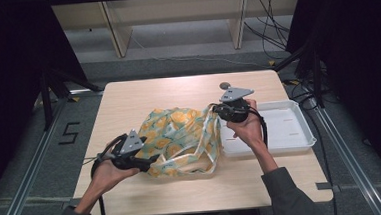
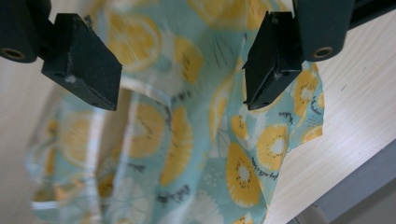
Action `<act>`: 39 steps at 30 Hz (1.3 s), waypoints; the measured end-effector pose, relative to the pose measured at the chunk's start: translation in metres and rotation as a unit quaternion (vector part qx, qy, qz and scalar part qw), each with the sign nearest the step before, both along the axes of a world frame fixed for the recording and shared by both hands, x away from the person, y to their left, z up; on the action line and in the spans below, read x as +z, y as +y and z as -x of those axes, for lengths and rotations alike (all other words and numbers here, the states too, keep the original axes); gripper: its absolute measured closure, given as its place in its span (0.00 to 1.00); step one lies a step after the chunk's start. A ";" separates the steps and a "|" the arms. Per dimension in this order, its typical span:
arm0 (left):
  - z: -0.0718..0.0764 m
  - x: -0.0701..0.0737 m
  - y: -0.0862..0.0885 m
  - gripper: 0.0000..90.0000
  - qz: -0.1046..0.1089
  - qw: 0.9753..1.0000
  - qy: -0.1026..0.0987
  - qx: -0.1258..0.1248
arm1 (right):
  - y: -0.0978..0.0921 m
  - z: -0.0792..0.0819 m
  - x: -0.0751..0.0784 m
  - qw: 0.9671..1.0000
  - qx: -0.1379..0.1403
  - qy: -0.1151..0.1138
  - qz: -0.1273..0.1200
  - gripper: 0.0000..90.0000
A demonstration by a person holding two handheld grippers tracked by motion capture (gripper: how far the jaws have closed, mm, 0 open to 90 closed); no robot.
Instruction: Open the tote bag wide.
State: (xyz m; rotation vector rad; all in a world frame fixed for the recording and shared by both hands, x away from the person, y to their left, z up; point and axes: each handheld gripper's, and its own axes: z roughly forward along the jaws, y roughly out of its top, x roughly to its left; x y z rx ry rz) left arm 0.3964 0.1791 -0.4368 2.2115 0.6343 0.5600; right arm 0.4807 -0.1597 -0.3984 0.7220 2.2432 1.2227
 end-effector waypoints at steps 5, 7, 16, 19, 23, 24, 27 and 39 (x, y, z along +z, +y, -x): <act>-0.019 -0.007 -0.009 0.74 -0.039 0.999 -0.002 -0.025 | -0.002 0.000 0.001 1.000 0.009 0.004 0.007 1.00; -0.026 0.005 -0.015 0.99 -0.023 0.999 -0.013 -0.025 | -0.001 0.000 -0.002 1.000 0.006 0.018 0.006 1.00; -0.071 0.051 -0.009 1.00 0.080 0.996 -0.009 0.043 | -0.009 0.023 0.002 0.998 0.014 0.000 0.065 0.69; -0.089 0.052 -0.011 1.00 0.096 0.994 0.012 0.057 | -0.014 0.042 0.007 0.998 0.027 0.008 0.057 0.56; -0.105 0.049 -0.019 1.00 0.092 0.993 0.028 0.068 | -0.015 0.076 0.018 0.996 0.068 -0.006 0.059 0.46; -0.108 0.049 -0.020 1.00 0.096 0.992 0.028 0.072 | -0.014 0.082 0.022 0.995 0.081 -0.006 0.058 0.45; -0.115 0.046 -0.022 1.00 0.096 0.992 0.032 0.077 | -0.009 0.097 0.028 0.992 0.112 -0.018 0.052 0.45; -0.122 0.047 -0.023 0.99 0.092 0.992 0.041 0.080 | 0.051 0.125 0.027 0.972 0.207 -0.051 0.094 0.41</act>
